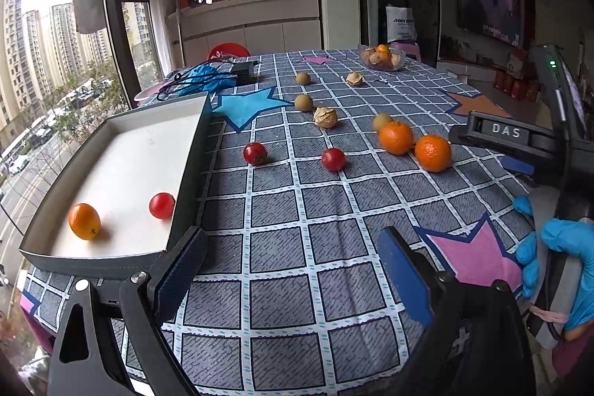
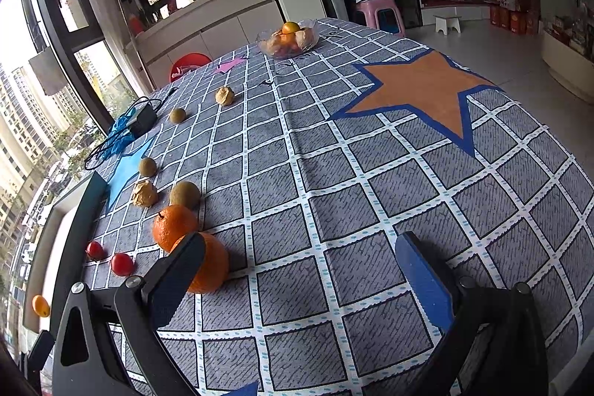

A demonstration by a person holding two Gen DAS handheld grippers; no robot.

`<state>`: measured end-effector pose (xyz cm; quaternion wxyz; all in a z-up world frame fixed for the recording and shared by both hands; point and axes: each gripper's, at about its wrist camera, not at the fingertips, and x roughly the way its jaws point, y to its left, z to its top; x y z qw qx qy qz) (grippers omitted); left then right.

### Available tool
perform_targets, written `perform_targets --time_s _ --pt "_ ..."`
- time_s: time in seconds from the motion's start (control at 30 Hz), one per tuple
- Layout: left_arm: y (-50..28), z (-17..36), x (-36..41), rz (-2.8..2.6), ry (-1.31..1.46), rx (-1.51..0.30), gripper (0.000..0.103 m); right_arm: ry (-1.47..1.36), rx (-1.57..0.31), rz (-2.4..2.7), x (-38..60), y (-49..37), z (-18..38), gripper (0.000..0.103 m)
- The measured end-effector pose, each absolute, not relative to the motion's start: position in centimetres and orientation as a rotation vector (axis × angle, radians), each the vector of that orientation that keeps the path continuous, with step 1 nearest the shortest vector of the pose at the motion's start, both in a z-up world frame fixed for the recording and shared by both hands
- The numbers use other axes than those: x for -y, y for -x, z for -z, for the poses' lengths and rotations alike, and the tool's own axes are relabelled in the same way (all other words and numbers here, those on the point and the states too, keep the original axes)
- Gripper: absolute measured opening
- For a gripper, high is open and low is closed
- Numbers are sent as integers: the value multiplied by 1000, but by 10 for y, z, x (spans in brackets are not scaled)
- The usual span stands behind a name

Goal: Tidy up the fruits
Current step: 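Move both tools back over the remaining fruits on the tablecloth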

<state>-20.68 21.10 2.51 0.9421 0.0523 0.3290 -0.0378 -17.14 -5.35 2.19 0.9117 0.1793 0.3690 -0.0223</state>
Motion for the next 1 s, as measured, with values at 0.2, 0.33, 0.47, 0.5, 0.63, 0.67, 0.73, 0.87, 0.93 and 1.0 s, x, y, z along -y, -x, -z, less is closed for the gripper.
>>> perform_targets --time_s 0.2,0.33,0.47,0.5,0.63,0.67,0.73,0.87,0.93,1.0 --pt "191 -27 -213 87 -88 -712 95 -412 -743 3 61 175 -21 103" --pt "169 -32 -214 134 -40 -766 95 -342 -793 -35 57 169 -23 103" --pt "142 -33 -204 174 -25 -819 95 -290 -834 -123 55 165 -25 103" --pt "135 -32 -201 180 -27 -829 95 -287 -840 -139 55 165 -24 103" --pt "111 -31 -185 203 -44 -855 95 -256 -863 -206 53 161 -24 103" --pt "105 -29 -180 201 -58 -856 95 -253 -866 -216 52 161 -24 103" --pt "97 -27 -173 192 -84 -866 95 -248 -865 -226 52 161 -24 103" --pt "88 -21 -166 188 -109 -881 94 -214 -859 -261 51 162 -28 103" --pt "85 -17 -166 188 -109 -894 94 -191 -857 -279 48 163 -29 103" --pt "83 -13 -167 189 -100 -907 92 -160 -856 -289 45 164 -29 103"
